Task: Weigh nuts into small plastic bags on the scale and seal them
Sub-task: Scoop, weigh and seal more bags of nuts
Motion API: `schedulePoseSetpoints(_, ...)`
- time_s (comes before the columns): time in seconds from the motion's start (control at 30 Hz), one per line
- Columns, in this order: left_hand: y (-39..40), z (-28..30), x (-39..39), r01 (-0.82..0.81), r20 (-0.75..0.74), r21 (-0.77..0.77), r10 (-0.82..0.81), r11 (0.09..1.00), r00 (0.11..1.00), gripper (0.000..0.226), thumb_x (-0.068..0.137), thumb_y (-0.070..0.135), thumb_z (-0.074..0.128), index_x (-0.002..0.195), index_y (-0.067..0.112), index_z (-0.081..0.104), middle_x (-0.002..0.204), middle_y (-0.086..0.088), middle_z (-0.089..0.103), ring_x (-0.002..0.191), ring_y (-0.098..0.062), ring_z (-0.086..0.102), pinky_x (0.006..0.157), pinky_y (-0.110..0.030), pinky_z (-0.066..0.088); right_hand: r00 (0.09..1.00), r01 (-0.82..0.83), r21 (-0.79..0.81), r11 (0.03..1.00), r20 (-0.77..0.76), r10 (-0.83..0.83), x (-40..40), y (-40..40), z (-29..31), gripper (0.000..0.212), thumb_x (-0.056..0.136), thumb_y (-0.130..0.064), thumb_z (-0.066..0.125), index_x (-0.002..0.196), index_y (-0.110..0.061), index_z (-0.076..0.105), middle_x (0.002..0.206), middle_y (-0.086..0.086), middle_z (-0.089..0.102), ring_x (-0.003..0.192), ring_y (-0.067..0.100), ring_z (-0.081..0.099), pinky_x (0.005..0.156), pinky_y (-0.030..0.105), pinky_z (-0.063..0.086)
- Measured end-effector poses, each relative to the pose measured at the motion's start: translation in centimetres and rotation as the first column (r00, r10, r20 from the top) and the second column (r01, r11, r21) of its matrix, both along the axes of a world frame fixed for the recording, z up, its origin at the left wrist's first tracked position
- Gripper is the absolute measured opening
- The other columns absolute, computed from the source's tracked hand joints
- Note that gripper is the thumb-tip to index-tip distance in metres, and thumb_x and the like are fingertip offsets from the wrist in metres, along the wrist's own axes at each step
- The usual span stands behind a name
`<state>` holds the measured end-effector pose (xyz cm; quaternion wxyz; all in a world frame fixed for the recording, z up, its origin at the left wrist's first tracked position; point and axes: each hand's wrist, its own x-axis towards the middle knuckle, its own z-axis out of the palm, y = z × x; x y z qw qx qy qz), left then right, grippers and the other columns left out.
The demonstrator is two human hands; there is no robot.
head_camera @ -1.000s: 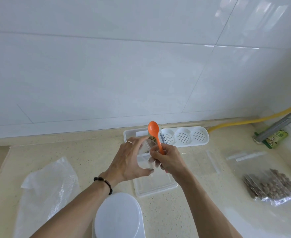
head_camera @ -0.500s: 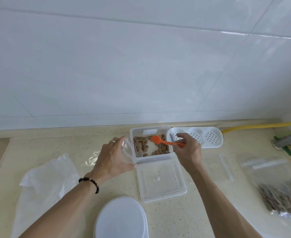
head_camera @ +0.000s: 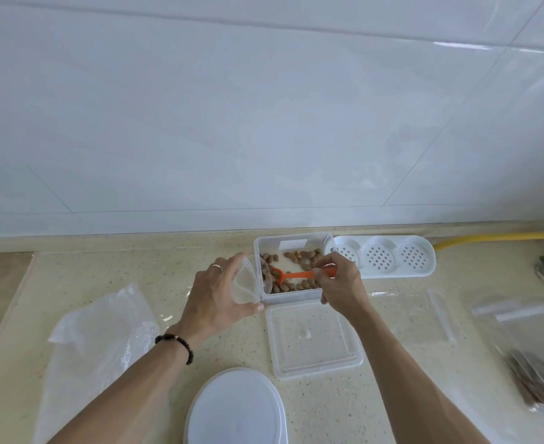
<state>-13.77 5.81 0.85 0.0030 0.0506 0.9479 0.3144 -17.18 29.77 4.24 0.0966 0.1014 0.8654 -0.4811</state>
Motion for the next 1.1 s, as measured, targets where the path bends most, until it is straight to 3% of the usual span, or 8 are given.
schedulePoseSetpoints(0.27,-0.2,0.9,-0.8,-0.031,-0.081,-0.127,0.02,0.991,0.997,0.089,0.058,0.065,0.077,0.129,0.024,0.043,0.101,0.002,0.059,0.098,-0.02,0.058,0.088,-0.041,0.044,0.962,0.261,-0.192,0.946,0.131,-0.239,0.7,0.6,-0.3,0.009,0.095,-0.007,0.058,0.103,-0.01,0.059,0.066,0.011,0.063,0.039,0.01,0.056,0.041,0.02,0.045)
schedulePoseSetpoints(0.4,-0.1,2.0,-1.9,-0.02,-0.015,-0.265,0.016,0.964,1.0,0.097,0.06,0.071,0.072,0.137,0.022,0.039,0.106,0.0,0.057,0.104,-0.022,0.055,0.089,-0.039,0.041,0.94,0.335,-0.232,0.913,0.144,-0.308,1.2,1.4,0.0,0.01,0.095,-0.01,0.06,0.104,-0.008,0.06,0.064,0.012,0.062,0.041,0.01,0.056,0.045,0.022,0.046)
schedulePoseSetpoints(0.57,0.7,2.9,-3.3,0.028,0.057,-0.314,-0.01,0.949,0.998,0.099,0.057,0.074,0.069,0.136,0.025,0.036,0.111,0.001,0.055,0.107,-0.021,0.053,0.088,-0.037,0.039,0.937,0.349,-0.263,0.899,0.075,-0.342,1.4,2.8,2.2,0.008,0.094,-0.009,0.059,0.103,-0.008,0.06,0.08,0.012,0.073,0.044,0.012,0.057,0.047,0.024,0.047)
schedulePoseSetpoints(0.7,2.2,3.2,-3.8,0.045,0.05,-0.325,-0.03,0.945,0.998,0.094,0.056,0.071,0.071,0.131,0.026,0.037,0.105,0.002,0.053,0.104,-0.021,0.053,0.086,-0.037,0.041,0.938,0.33,-0.282,0.901,-0.01,-0.347,1.2,3.0,4.5,0.004,0.094,-0.008,0.06,0.097,-0.008,0.06,0.074,0.009,0.073,0.042,0.013,0.055,0.045,0.025,0.044)
schedulePoseSetpoints(0.8,3.1,3.1,-4.0,0.045,0.056,-0.222,-0.033,0.974,0.998,0.096,0.055,0.07,0.074,0.131,0.026,0.036,0.107,0.002,0.053,0.104,-0.022,0.052,0.088,-0.037,0.041,0.966,0.218,-0.214,0.952,-0.089,-0.241,1.3,2.0,6.0,0.002,0.093,-0.007,0.061,0.094,-0.006,0.061,0.069,0.009,0.067,0.042,0.014,0.056,0.043,0.023,0.044)
schedulePoseSetpoints(0.9,3.8,3.3,-3.9,0.045,0.061,-0.068,-0.041,0.997,0.997,0.097,0.055,0.065,0.08,0.133,0.026,0.036,0.111,0.003,0.053,0.107,-0.02,0.05,0.091,-0.036,0.038,0.976,-0.035,-0.1,0.994,-0.218,0.013,1.9,0.3,7.1,0.008,0.092,-0.003,0.06,0.086,-0.008,0.06,0.063,0.001,0.06,0.043,0.016,0.055,0.042,0.024,0.043)
schedulePoseSetpoints(0.97,4.1,3.4,-3.8,0.034,0.042,0.005,-0.034,0.999,0.999,0.095,0.057,0.06,0.083,0.133,0.025,0.038,0.113,0.003,0.052,0.11,-0.021,0.05,0.092,-0.035,0.037,0.936,-0.154,0.056,0.987,-0.313,0.164,2.2,-0.2,7.3,0.015,0.092,-0.004,0.059,0.082,-0.015,0.057,0.059,-0.002,0.057,0.047,0.016,0.052,0.046,0.027,0.042)
schedulePoseSetpoints(1.1,3.7,3.0,-3.7,-0.003,0.048,0.05,0.001,0.999,0.999,0.105,0.057,0.062,0.082,0.142,0.025,0.031,0.128,-0.002,0.052,0.118,-0.021,0.048,0.1,-0.039,0.038,0.859,-0.205,0.271,0.94,-0.411,0.306,2.4,0.3,7.5,0.014,0.092,-0.007,0.058,0.084,-0.018,0.056,0.059,-0.003,0.058,0.051,0.016,0.048,0.052,0.036,0.042)
